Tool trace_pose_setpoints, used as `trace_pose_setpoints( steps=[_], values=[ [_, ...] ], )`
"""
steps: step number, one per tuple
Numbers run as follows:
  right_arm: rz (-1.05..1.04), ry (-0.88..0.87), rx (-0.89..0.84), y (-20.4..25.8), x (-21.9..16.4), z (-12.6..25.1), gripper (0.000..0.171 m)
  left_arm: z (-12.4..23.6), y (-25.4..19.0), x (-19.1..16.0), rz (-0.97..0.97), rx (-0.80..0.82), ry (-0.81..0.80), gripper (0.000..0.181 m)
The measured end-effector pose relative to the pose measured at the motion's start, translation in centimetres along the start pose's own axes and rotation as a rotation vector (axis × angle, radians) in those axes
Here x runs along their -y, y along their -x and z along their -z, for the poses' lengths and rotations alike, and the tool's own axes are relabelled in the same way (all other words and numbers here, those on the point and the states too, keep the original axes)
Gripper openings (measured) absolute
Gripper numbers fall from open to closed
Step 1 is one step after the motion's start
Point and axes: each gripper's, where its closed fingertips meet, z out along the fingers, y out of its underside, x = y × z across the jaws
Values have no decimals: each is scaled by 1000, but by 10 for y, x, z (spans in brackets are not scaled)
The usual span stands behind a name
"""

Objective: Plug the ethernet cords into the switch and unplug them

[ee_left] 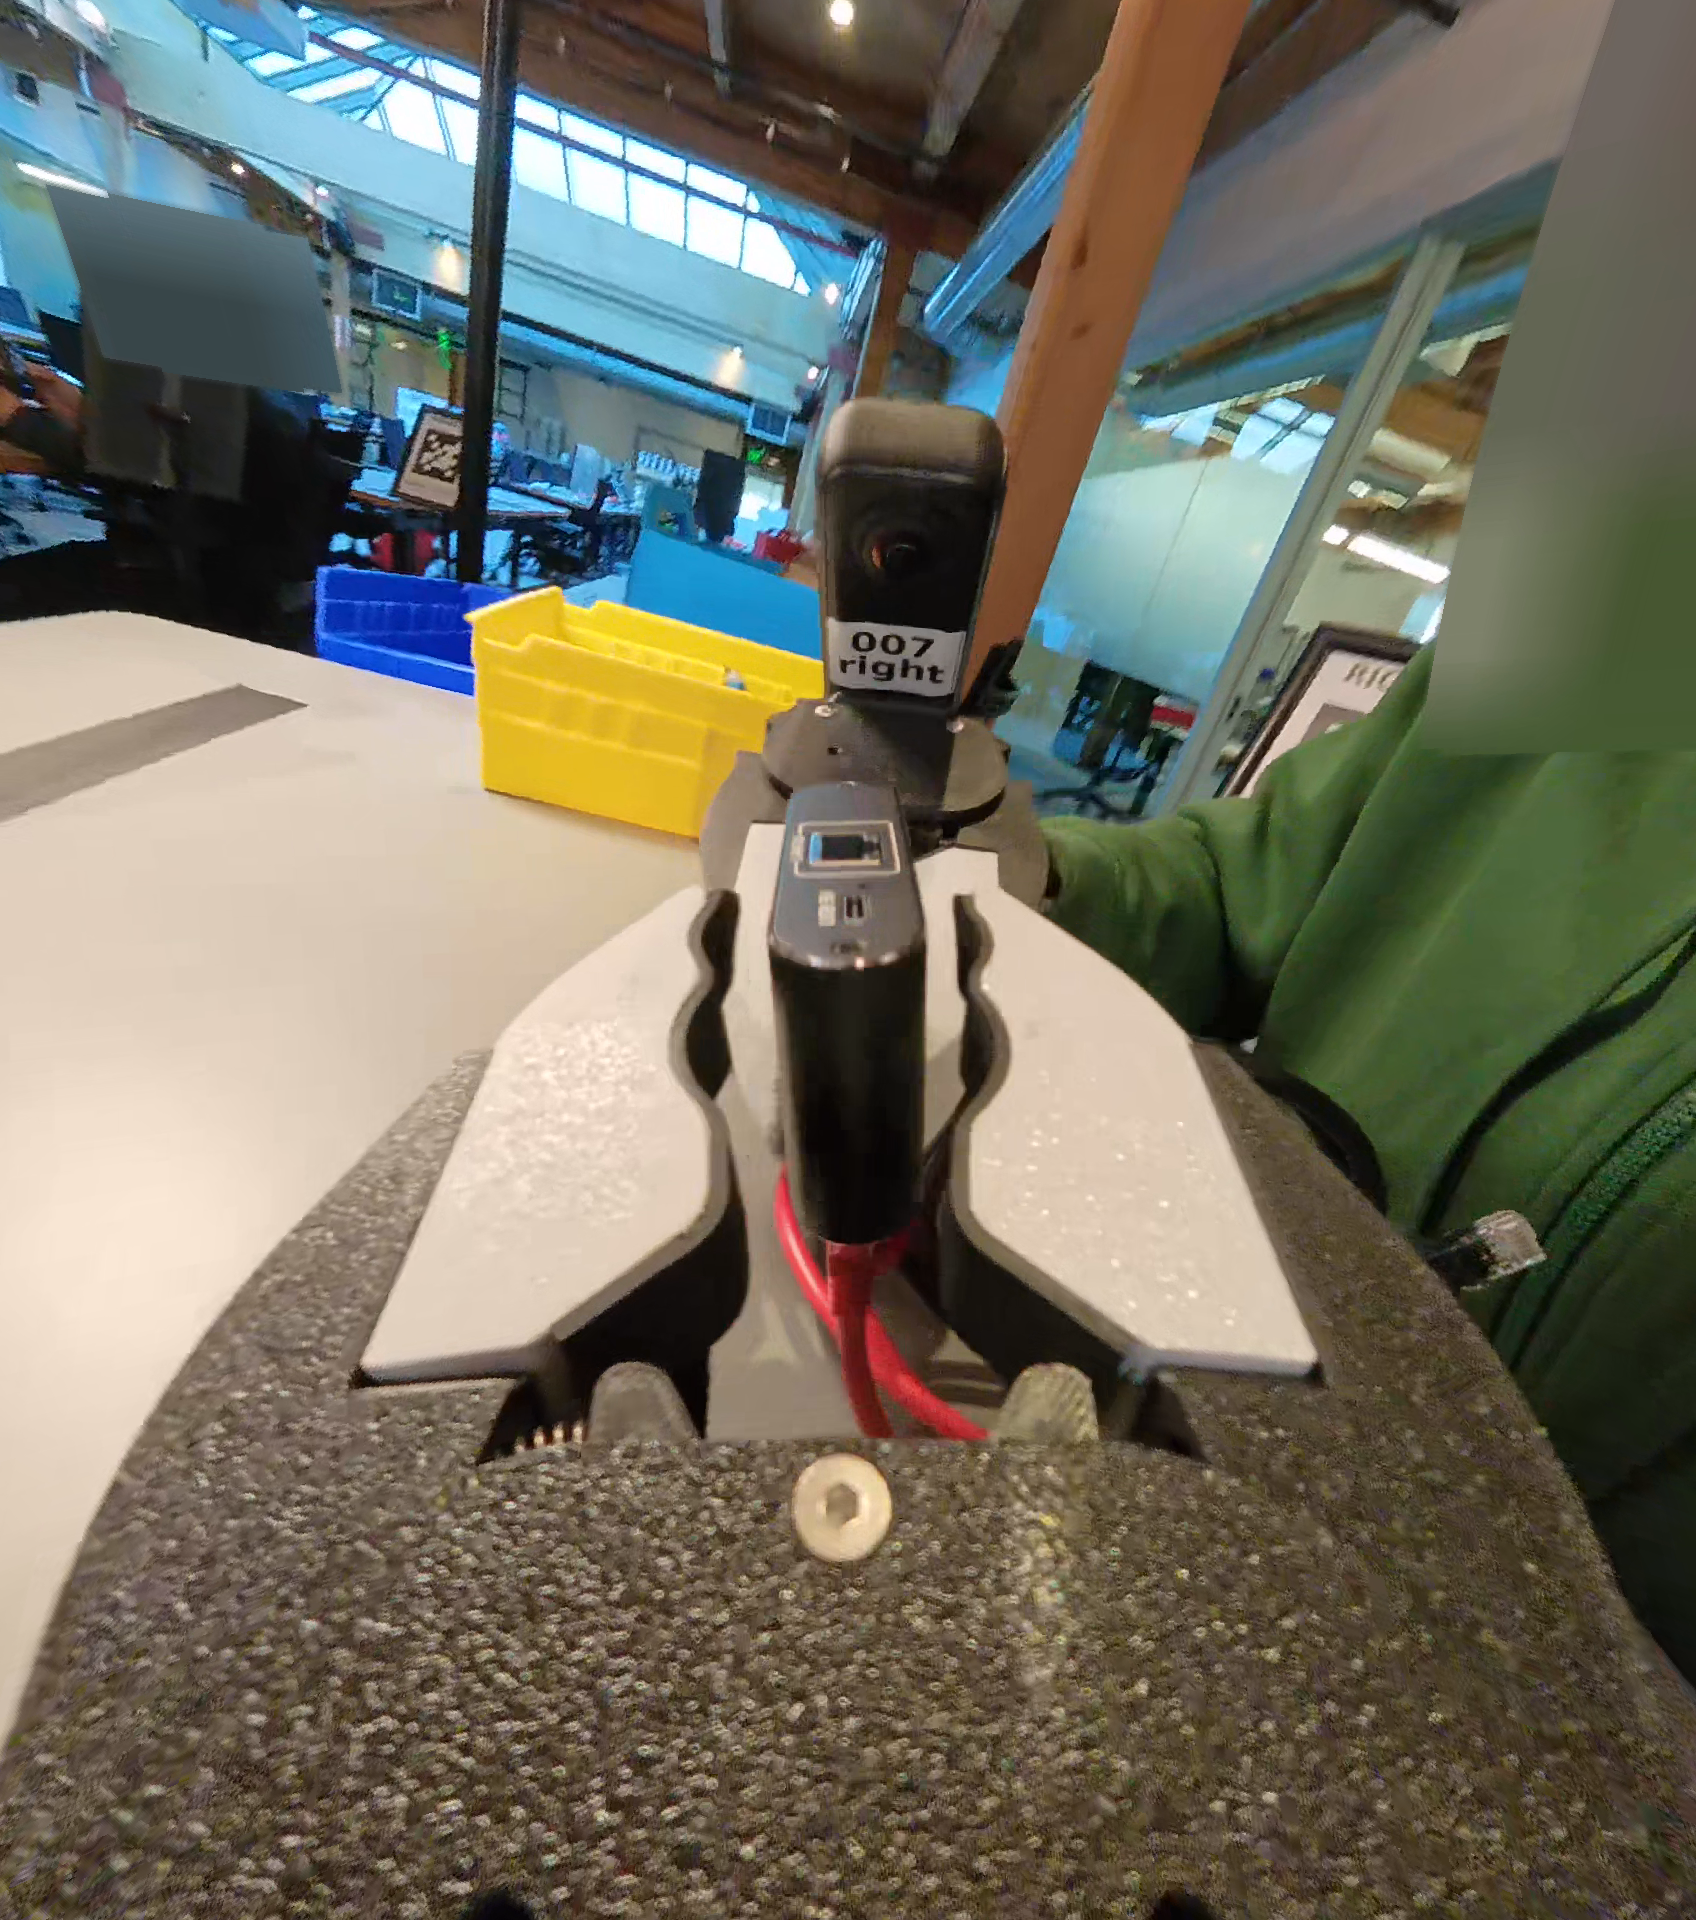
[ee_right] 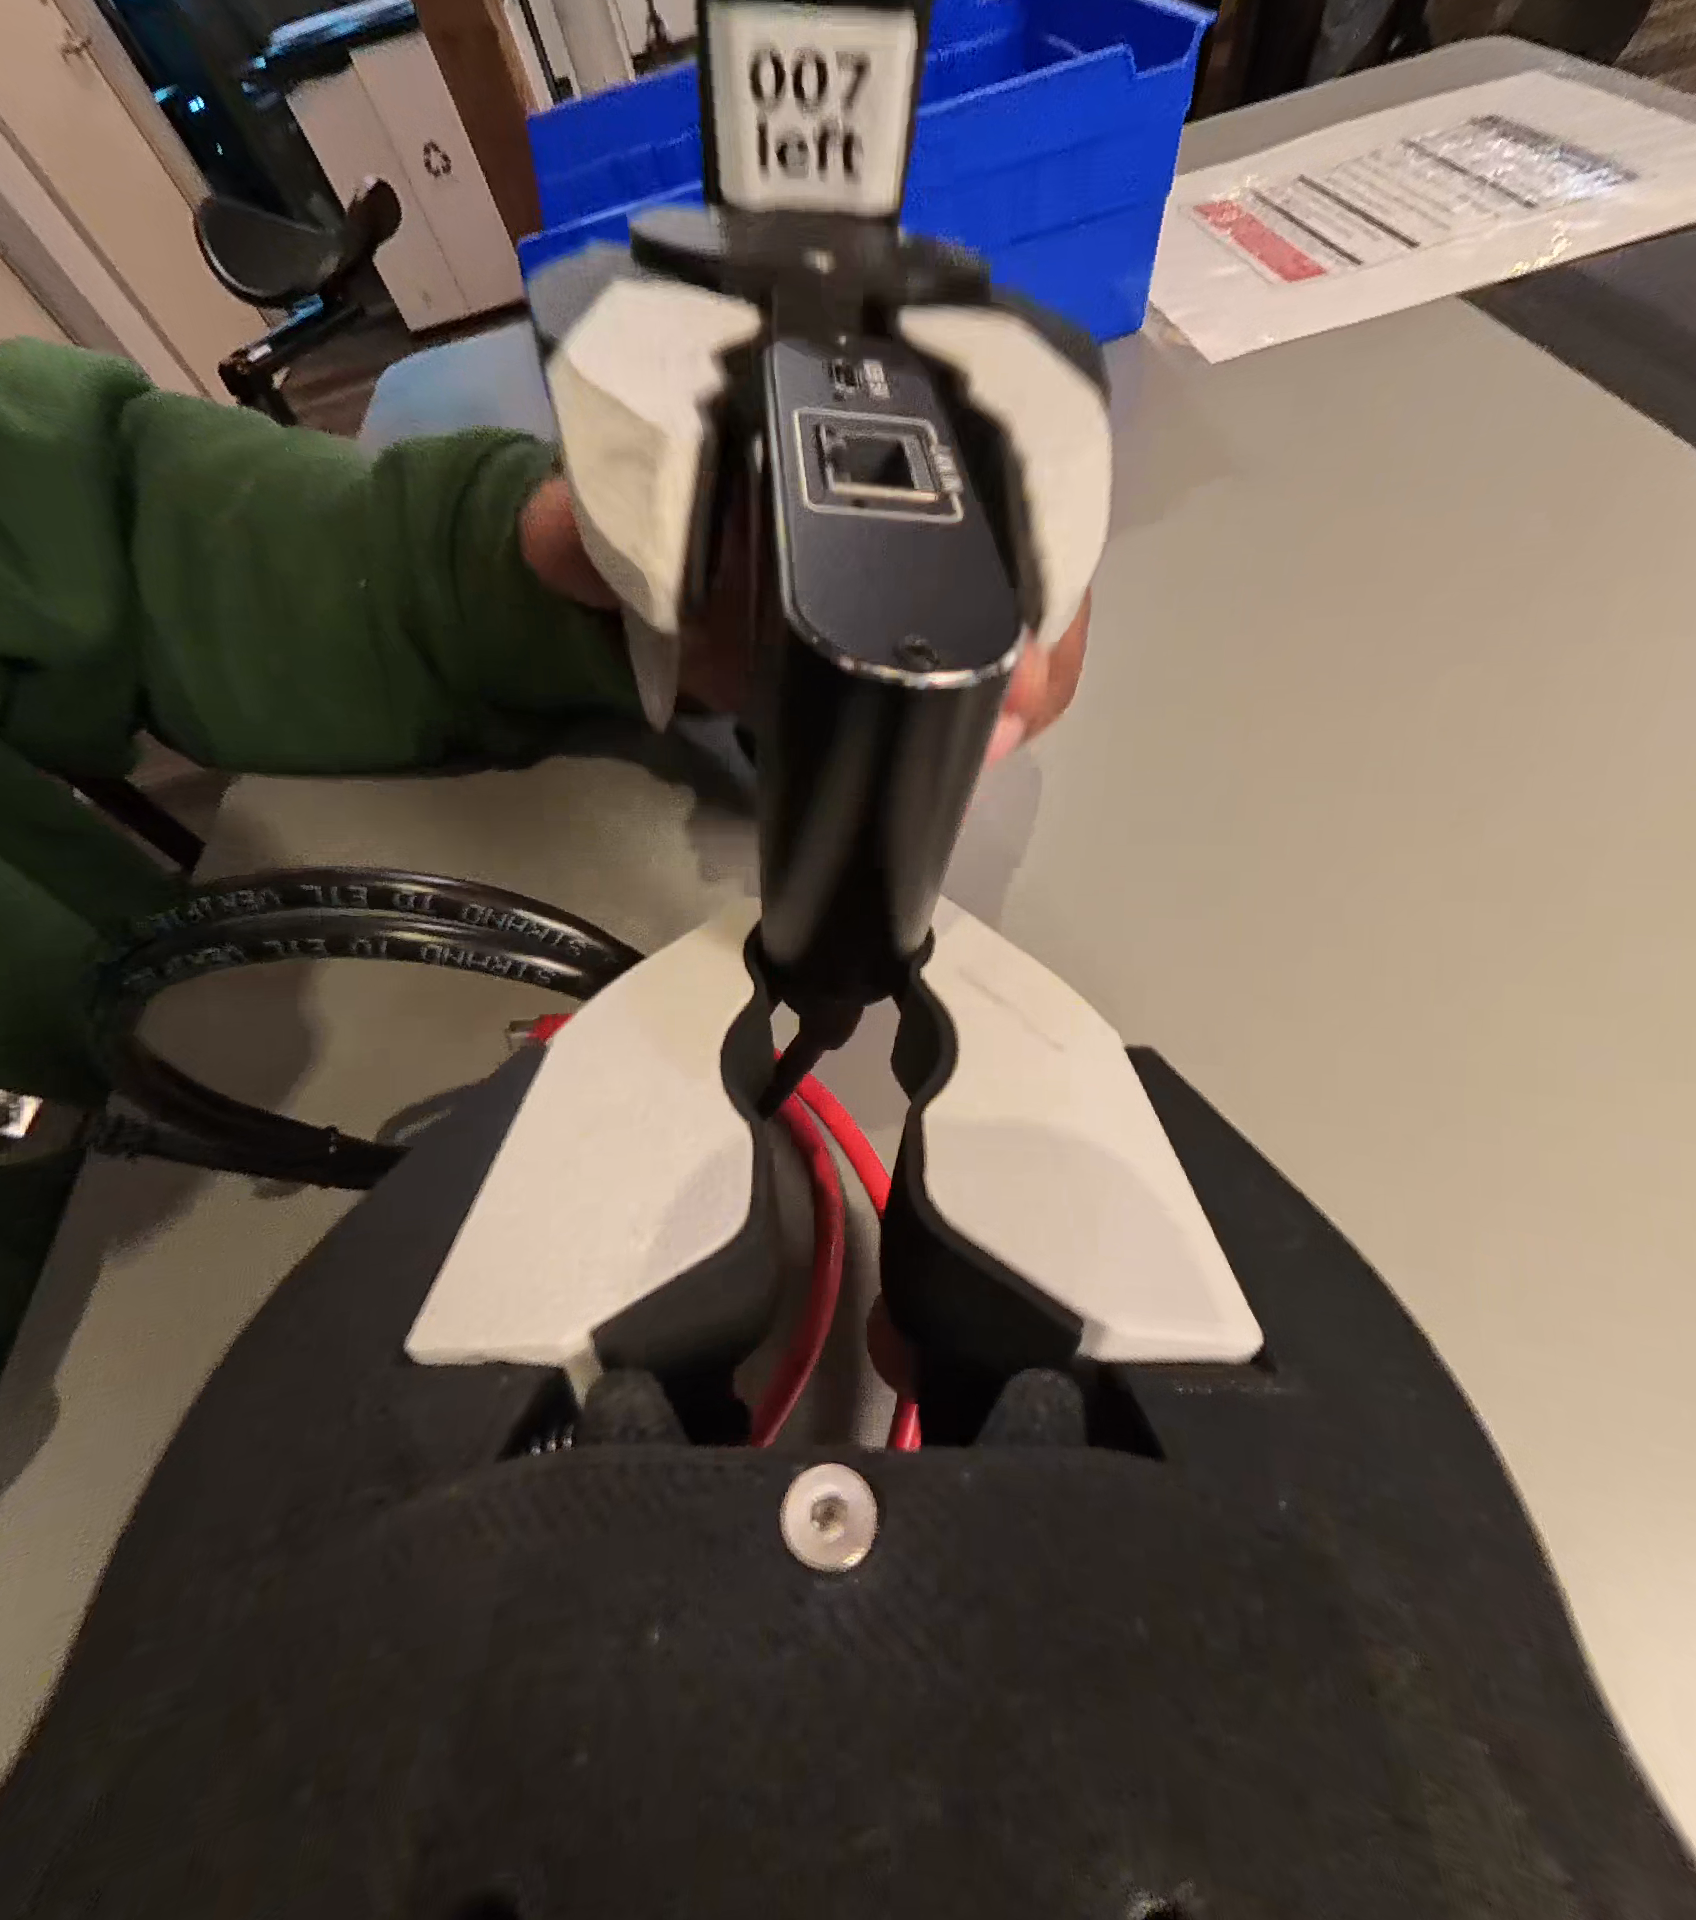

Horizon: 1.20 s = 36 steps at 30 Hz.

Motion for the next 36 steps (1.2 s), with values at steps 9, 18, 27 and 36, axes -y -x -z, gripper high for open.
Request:
trace_pose_setpoints(
  steps=[9, 18, 27, 36],
  values=[
    [65, 116, -3, 20, -4, -20, 19, 12, -12, -16, -268, 77, 404, 61],
    [154, 199, -41, 29, -14, -29, 19, 16, -25, -46, -356, 2, 569, 33],
    [155, 216, -50, 26, -20, -26, 20, 19, -19, -65, -359, -23, 616, 35],
    [150, 158, -65, 21, -17, -22, 19, 14, -15, -62, -306, -56, 487, 33]
  ],
)
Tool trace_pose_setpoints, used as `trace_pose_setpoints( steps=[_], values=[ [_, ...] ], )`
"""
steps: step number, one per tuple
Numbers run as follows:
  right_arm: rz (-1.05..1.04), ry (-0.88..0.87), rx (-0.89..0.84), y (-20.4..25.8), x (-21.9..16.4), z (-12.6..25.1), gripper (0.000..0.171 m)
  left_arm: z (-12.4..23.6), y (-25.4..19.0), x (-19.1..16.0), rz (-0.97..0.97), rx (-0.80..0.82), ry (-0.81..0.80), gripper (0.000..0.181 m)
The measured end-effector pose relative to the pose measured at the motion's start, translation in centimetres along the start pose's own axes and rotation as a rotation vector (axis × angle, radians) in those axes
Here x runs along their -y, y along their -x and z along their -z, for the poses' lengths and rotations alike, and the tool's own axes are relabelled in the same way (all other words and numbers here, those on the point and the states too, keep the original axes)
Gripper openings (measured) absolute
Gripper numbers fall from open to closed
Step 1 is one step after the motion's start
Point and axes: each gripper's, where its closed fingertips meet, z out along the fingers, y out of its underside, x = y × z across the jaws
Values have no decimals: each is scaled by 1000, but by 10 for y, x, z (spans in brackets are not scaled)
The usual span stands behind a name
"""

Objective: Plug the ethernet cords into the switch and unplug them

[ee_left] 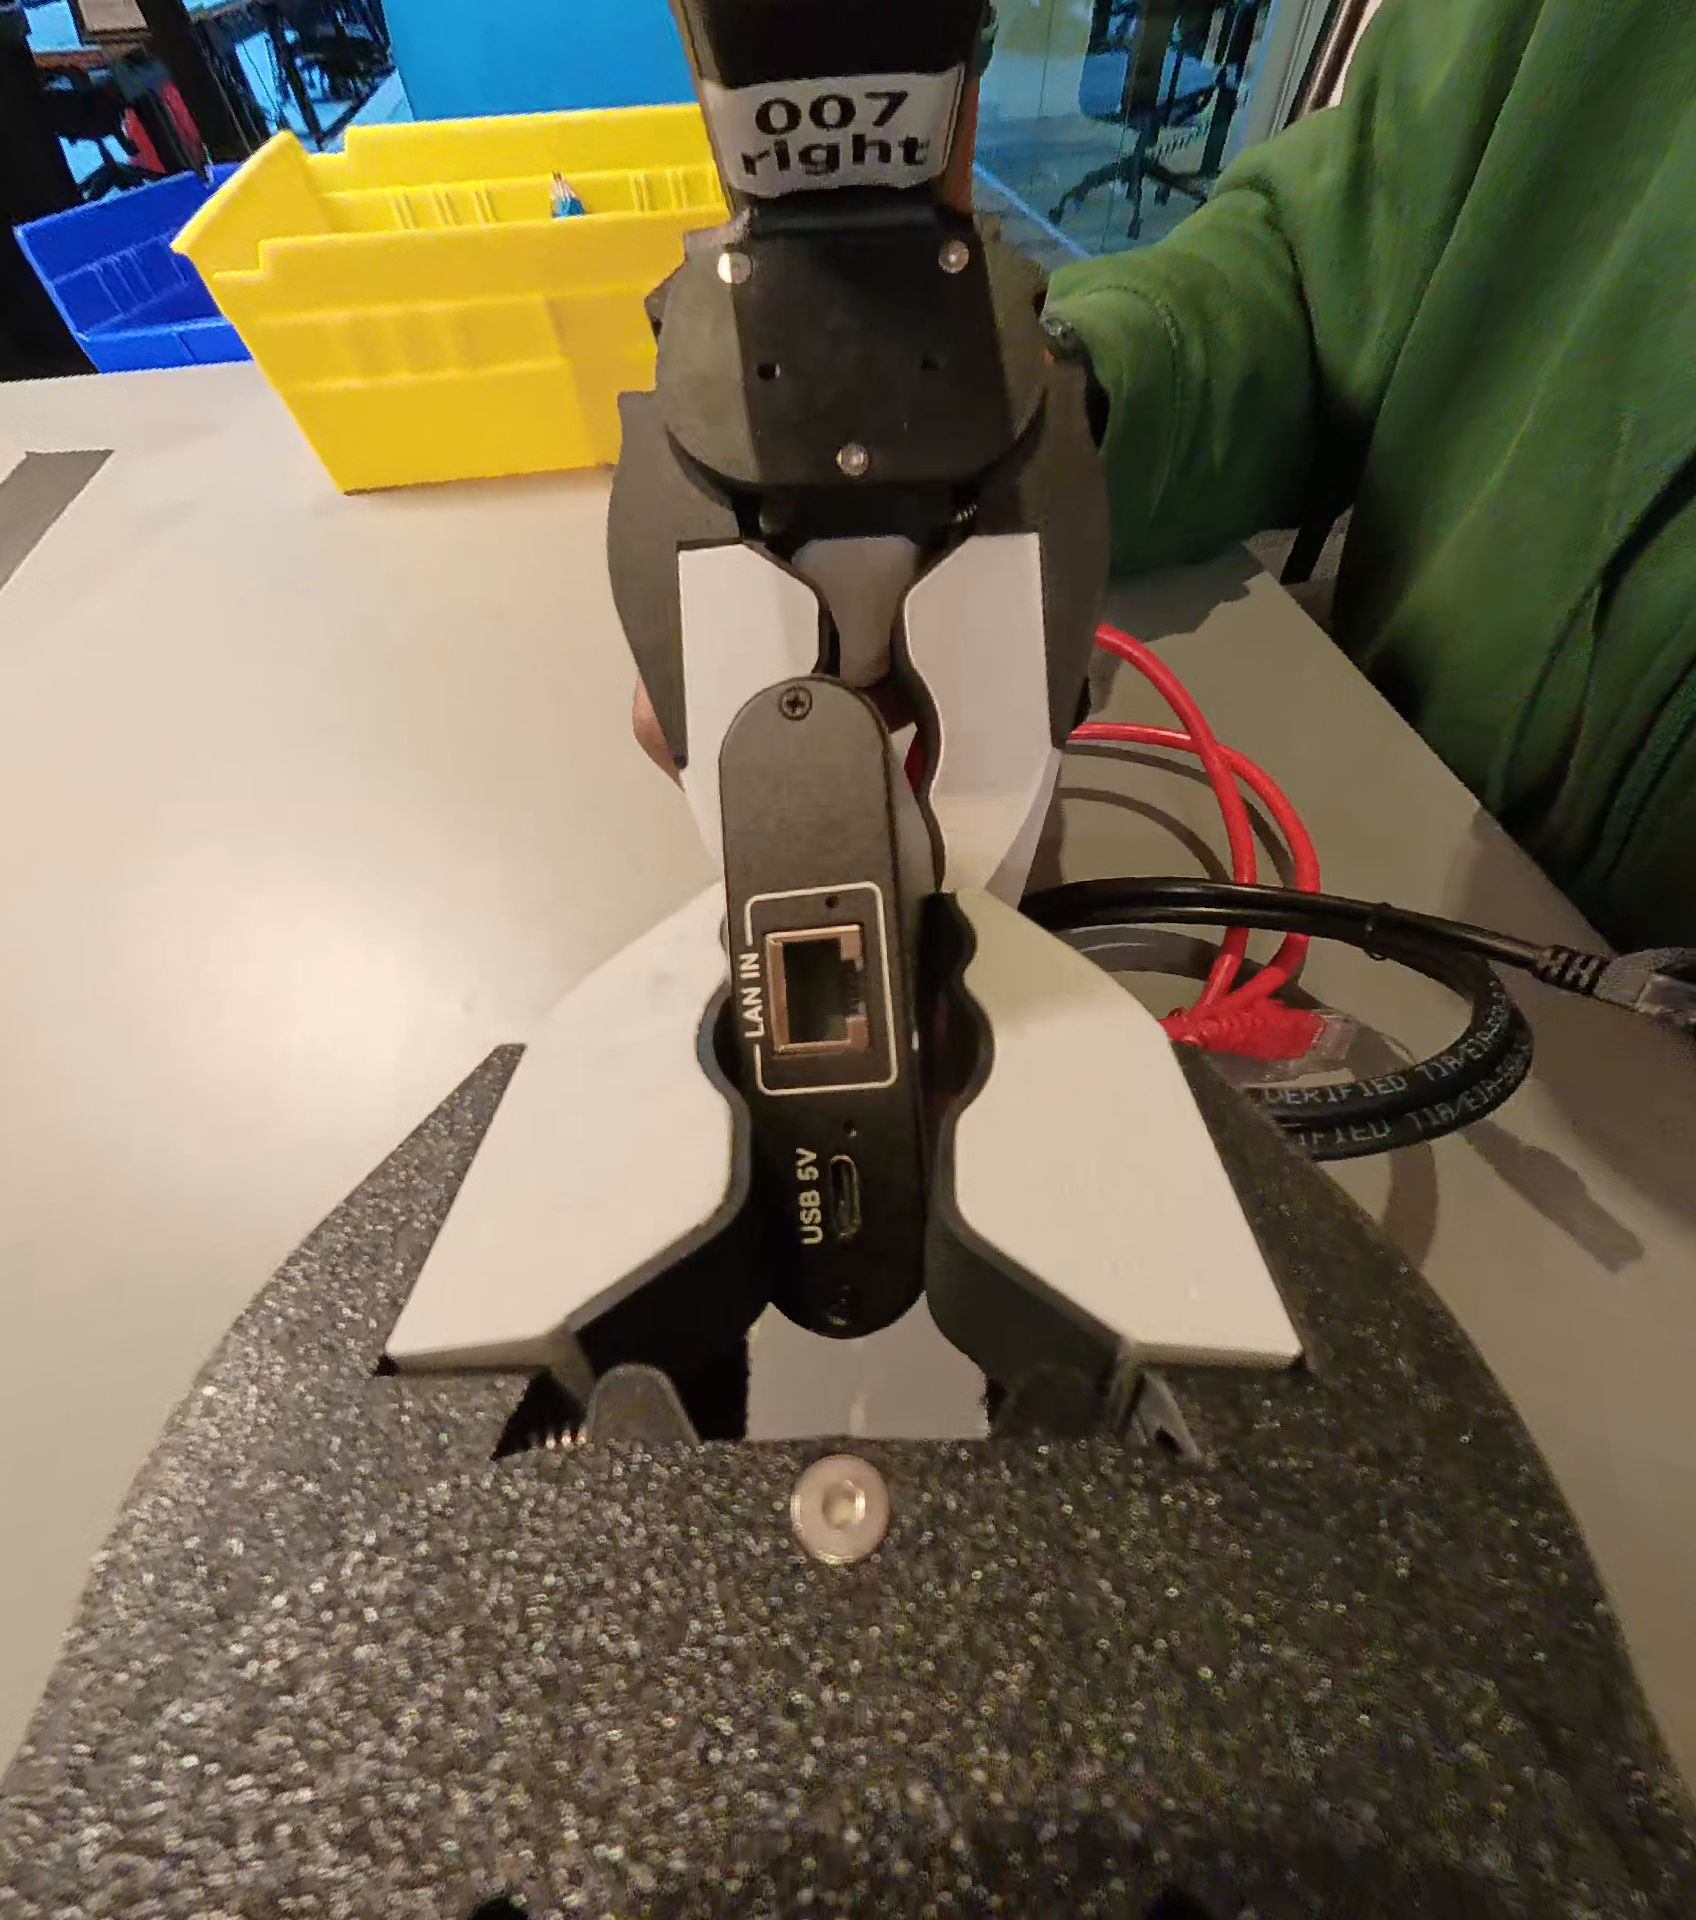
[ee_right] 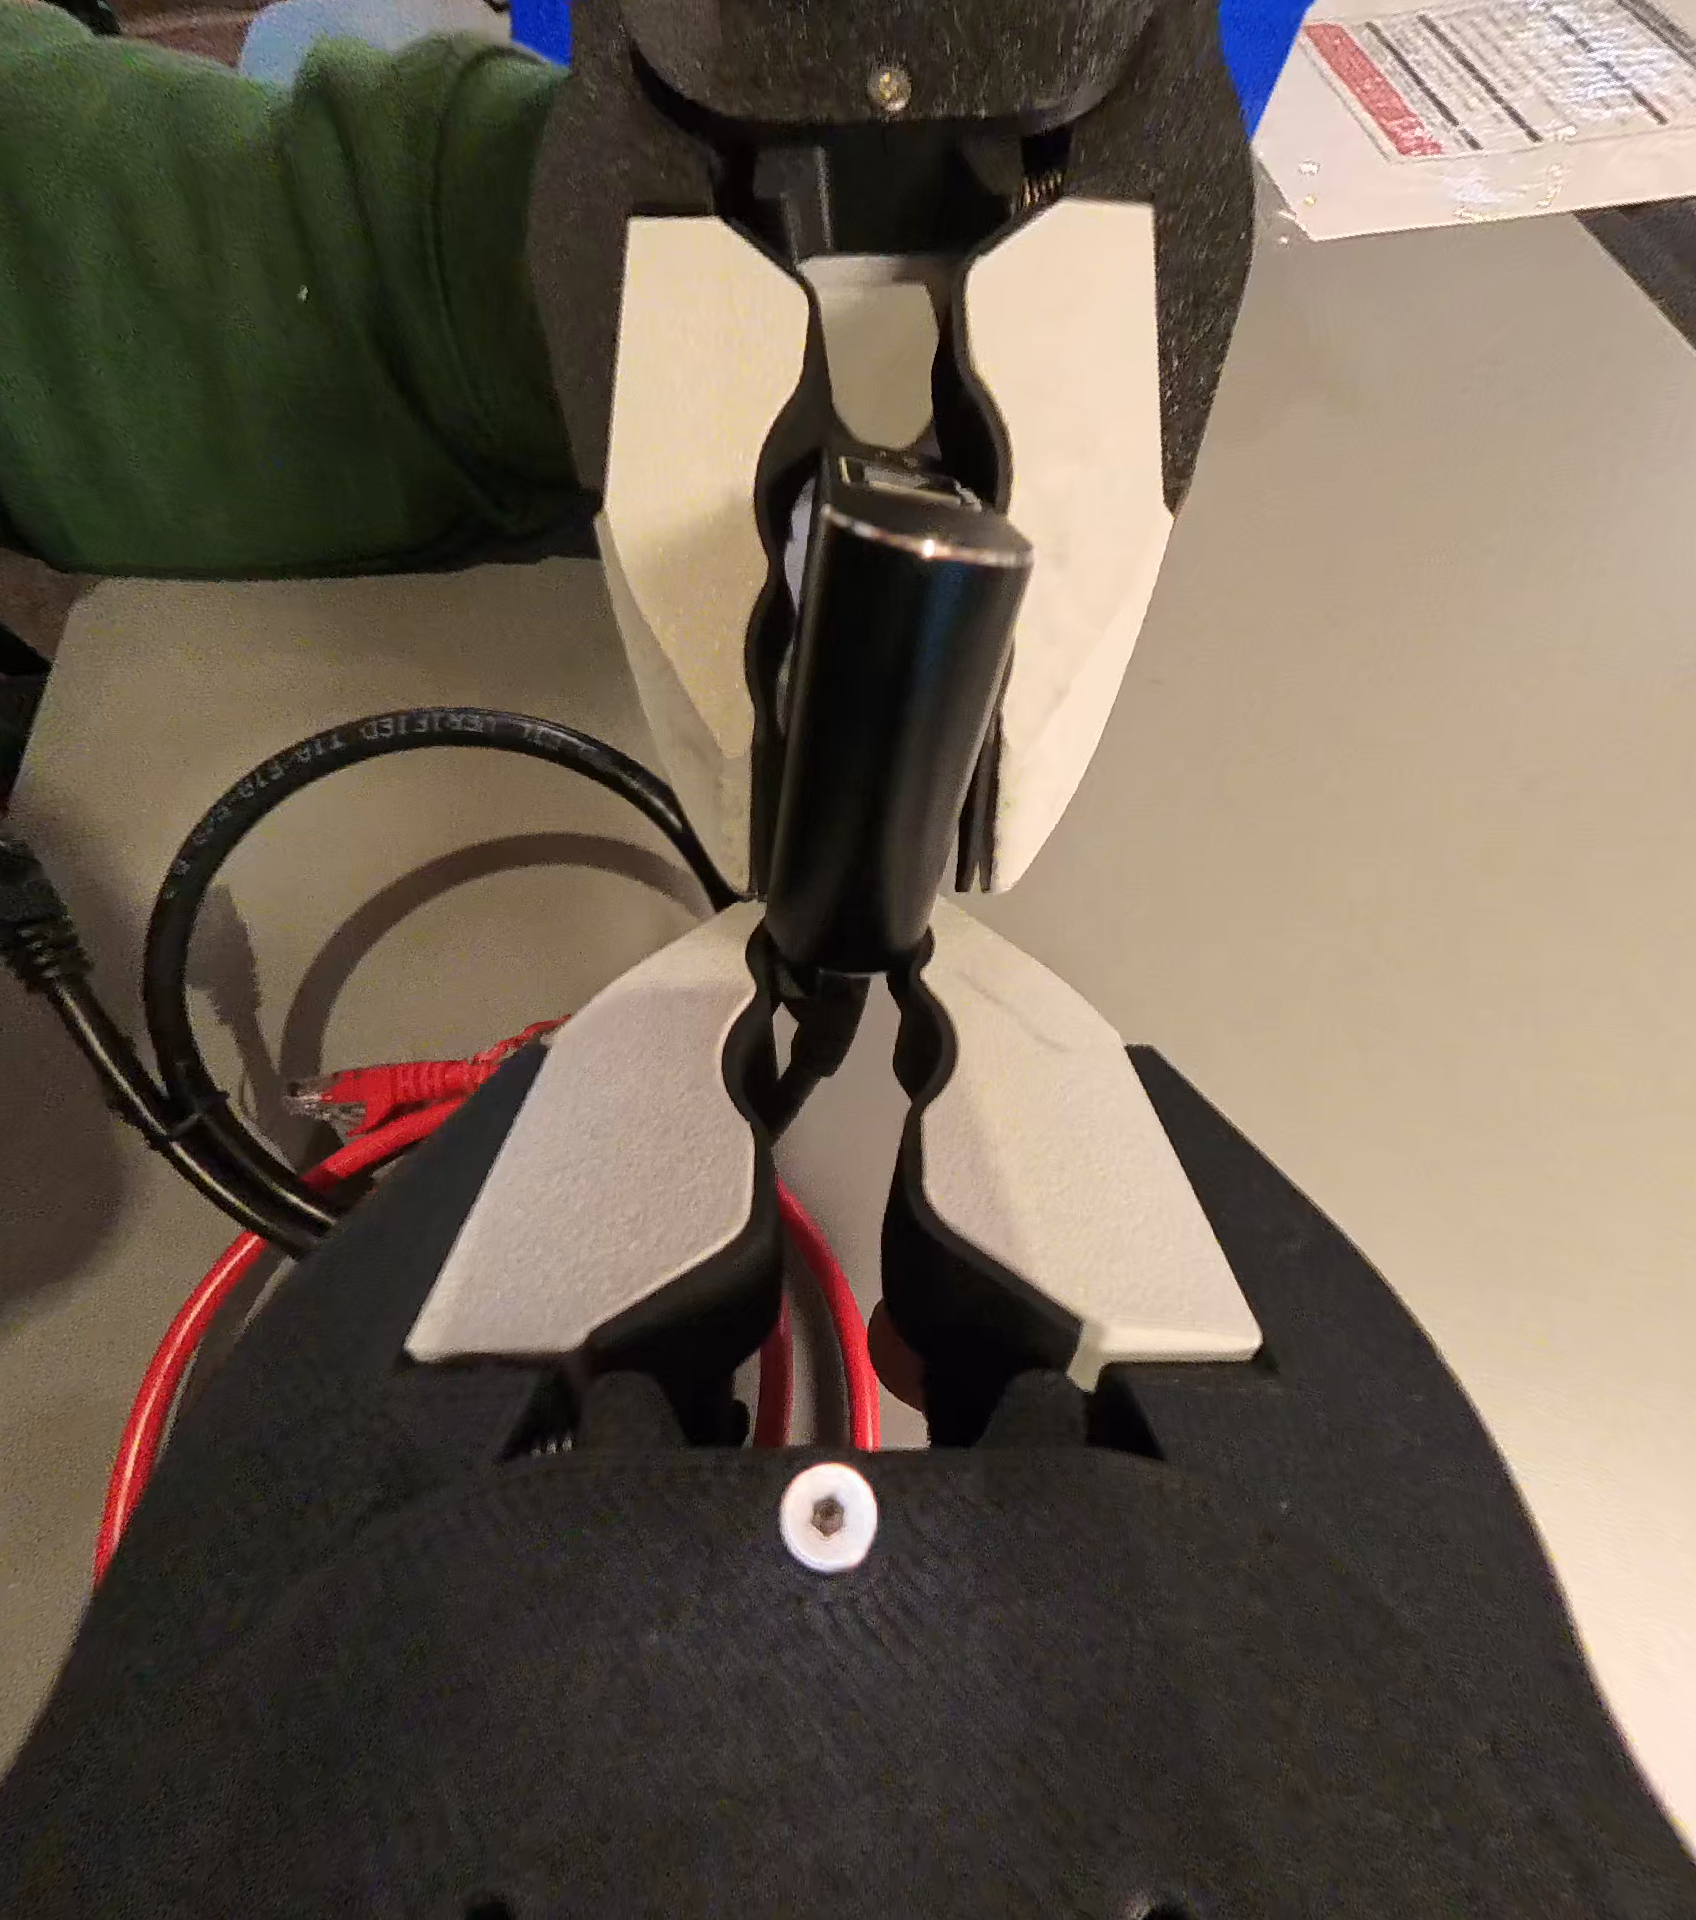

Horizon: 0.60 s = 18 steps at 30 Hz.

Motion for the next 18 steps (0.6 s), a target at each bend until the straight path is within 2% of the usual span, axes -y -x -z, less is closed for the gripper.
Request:
trace_pose_setpoints(
  steps=[8, 18],
  values=[
    [23, -66, -34, -4, 0, 0, 14, -1, 5, 1, 65, -19, -112, 32],
    [-37, -258, -10, -17, 4, 19, 13, 0, 19, 10, 174, 33, -210, 32]
  ],
)
